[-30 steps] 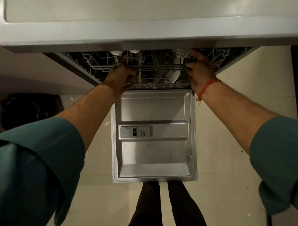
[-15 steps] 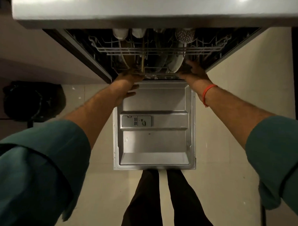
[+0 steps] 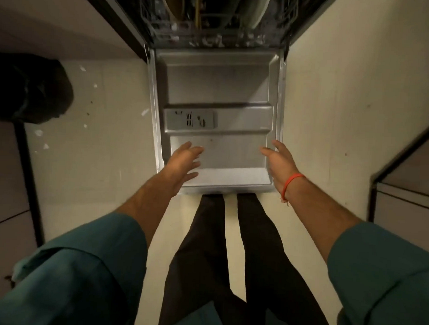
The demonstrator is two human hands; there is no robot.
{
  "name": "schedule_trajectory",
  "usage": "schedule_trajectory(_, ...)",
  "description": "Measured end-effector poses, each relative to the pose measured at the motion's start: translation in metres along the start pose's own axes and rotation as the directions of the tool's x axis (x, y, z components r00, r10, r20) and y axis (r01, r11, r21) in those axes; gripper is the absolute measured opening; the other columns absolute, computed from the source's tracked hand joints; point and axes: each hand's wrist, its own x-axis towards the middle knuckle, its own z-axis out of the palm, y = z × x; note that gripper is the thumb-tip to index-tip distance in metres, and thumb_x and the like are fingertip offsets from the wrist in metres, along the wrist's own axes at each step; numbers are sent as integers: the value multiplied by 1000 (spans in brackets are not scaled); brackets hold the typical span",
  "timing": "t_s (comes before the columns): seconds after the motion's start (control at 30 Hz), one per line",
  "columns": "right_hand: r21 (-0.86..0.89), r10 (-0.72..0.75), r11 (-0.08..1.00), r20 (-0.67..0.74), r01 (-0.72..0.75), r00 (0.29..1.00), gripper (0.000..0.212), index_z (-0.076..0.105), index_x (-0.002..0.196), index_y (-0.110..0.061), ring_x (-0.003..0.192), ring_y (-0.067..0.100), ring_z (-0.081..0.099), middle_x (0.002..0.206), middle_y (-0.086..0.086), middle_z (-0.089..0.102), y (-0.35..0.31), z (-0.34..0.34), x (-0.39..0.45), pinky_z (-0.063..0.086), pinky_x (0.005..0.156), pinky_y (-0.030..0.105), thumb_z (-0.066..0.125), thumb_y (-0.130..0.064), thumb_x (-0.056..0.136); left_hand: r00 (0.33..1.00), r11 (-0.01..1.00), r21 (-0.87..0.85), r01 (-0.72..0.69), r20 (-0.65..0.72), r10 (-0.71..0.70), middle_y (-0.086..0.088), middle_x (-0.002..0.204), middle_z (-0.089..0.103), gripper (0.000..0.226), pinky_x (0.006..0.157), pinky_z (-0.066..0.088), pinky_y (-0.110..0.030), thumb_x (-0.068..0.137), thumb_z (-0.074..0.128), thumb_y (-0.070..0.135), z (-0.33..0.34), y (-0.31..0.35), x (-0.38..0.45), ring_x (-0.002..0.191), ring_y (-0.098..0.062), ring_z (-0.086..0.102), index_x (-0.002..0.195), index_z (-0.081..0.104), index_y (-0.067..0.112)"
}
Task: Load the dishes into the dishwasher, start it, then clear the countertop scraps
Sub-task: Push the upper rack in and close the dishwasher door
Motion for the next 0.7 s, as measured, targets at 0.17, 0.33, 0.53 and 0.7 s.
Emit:
schedule_trajectory(0.17, -4, 6, 1000, -3, -6, 1000, 58, 41, 151, -29, 142, 24, 39, 159, -1, 36, 52, -4, 2, 34, 118, 49, 62, -27, 97, 998, 999, 42, 31, -50, -29, -4, 148, 53, 69, 105, 48, -40, 100, 65, 32, 1, -51, 9, 130, -24, 56, 159, 30, 28)
schedule_trajectory(0.33, -1, -5, 1000, 31, 5, 1000, 57, 41, 150, -32, 143, 25, 36, 158, -1, 36, 88, -8, 15, 32, 119, 49, 62, -29, 97, 996, 998, 56, 37, -81, -33, -7, 151, 50, 67, 109, 45, -42, 101, 64, 33, 7, -103, 17, 133, -26, 54, 159, 33, 26)
schedule_trajectory(0.53, -18, -26, 999, 73, 28, 997, 58, 43, 148, -34, 142, 23, 38, 156, -1, 38, 129, -18, 35, 34, 116, 45, 65, -35, 95, 996, 999, 15, 34, -84, -32, -8, 151, 49, 67, 106, 45, -41, 100, 65, 33, 29, -168, 23, 134, -28, 53, 158, 34, 27)
schedule_trajectory(0.7, 57, 14, 998, 74, -18, 997, 54, 44, 147, -32, 140, 20, 40, 155, -2, 40, 163, -27, 40, 38, 103, 37, 64, -32, 97, 997, 997, -57, 56, -54, -59, 2, 123, 62, 24, 104, 45, -41, 102, 61, 28, 47, -209, 25, 124, -23, 57, 125, 57, 33)
